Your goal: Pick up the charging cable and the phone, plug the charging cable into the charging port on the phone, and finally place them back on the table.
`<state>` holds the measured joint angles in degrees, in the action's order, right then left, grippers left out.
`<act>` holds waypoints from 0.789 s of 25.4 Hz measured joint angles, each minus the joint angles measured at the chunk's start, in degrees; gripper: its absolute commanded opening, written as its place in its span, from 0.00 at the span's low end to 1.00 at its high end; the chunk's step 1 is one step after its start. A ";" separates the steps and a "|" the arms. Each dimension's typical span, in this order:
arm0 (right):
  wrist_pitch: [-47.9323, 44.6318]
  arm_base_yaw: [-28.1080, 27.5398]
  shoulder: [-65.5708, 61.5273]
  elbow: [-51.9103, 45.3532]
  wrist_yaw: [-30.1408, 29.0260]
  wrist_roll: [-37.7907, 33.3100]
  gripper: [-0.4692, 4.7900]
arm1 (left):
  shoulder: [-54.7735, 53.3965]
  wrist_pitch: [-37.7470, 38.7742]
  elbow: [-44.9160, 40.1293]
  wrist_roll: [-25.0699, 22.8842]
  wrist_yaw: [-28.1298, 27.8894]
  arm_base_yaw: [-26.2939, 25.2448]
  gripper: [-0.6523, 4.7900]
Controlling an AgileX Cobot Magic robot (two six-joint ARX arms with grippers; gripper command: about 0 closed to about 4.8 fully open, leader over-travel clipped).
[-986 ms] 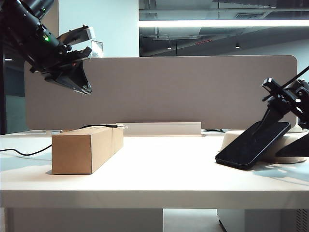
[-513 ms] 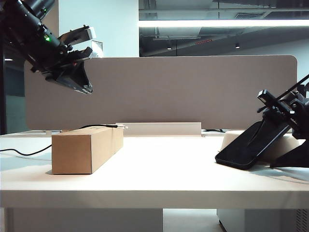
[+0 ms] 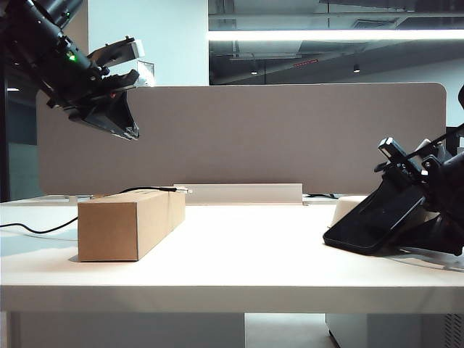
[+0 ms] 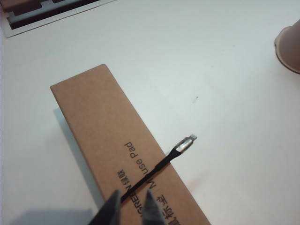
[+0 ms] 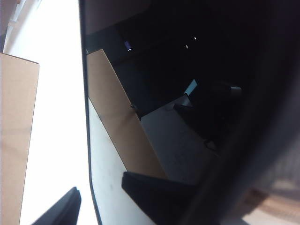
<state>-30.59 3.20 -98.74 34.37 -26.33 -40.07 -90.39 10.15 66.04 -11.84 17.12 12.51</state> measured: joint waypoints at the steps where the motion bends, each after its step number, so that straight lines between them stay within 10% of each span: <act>1: 0.04 0.02 -0.11 0.17 -0.04 -0.02 0.45 | 0.00 0.02 0.00 0.00 -0.07 0.00 0.23; 10: -2.73 0.22 -0.17 0.57 -3.04 -1.31 0.08 | 0.00 0.00 0.00 0.00 -0.46 0.00 0.23; 20: -3.43 0.22 0.61 0.09 -6.23 -1.25 0.08 | 0.00 0.09 0.02 -0.13 0.35 0.77 0.23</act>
<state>-34.02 3.42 -98.13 34.46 -32.56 -41.32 -90.39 10.24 66.06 -11.97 17.47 13.28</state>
